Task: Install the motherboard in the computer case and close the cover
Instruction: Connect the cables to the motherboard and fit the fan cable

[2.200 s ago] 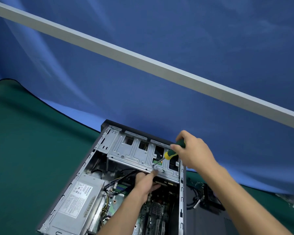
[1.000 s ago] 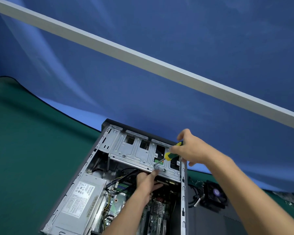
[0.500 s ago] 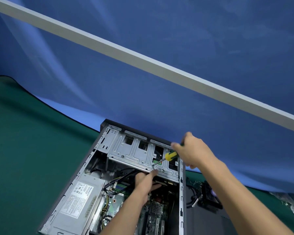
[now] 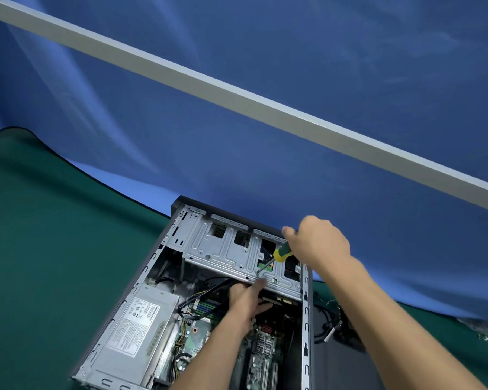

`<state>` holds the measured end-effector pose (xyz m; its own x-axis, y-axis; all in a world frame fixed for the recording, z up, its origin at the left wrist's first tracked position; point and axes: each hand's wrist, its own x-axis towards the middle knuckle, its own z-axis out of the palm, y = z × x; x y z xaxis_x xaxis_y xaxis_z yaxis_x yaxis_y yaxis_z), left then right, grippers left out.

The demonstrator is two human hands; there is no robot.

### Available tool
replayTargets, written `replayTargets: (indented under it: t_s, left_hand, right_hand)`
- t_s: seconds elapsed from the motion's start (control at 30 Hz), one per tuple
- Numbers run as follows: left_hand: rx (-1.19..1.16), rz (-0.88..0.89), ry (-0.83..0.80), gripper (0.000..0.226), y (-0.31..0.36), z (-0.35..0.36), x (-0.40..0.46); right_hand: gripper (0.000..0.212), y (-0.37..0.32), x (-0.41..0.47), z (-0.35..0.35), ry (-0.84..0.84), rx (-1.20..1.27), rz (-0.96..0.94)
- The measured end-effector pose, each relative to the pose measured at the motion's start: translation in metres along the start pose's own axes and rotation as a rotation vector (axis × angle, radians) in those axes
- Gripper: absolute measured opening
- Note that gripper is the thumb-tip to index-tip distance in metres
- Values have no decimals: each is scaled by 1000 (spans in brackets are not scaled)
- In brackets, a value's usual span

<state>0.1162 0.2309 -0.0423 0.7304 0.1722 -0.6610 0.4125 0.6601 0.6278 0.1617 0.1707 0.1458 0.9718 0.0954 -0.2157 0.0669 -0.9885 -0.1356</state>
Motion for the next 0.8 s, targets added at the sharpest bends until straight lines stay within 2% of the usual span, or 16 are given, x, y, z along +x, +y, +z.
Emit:
replayTargets:
  t_s: [0.07,0.2,0.3,0.37,0.43,0.5,0.6,0.67,0.8]
  left_hand:
    - [-8,-7,9,16,0,0,-1]
    - [-7,-8,24,19,-1,1,1]
    - [9,-45,29,26,2,2,1]
    - [21,-54,31,35,2,1,5]
    - [27,-50,16,29,2,0,7]
    - [25,-51,8,26,3,0,5]
    - [19,-58,22,37,2,0,7]
    - [19,-54,23,34,2,0,6]
    - [44,-54,58,24,2,2,8]
  right_hand:
    - [15,0,3,-4,-128,85,-32]
    - [29,-1,2,-1,13,-33,-35]
    - [18,-7,2,-3,-103,57,-70]
    - [19,-8,5,-1,-58,23,-105]
    - [34,-12,6,0,40,-90,-106]
    - [42,-17,7,2,57,-162,-118]
    - [35,-23,13,2,-30,-85,-119]
    - [30,-24,14,0,-81,-60,-140]
    - [30,-6,10,-6,-175,-279,-160]
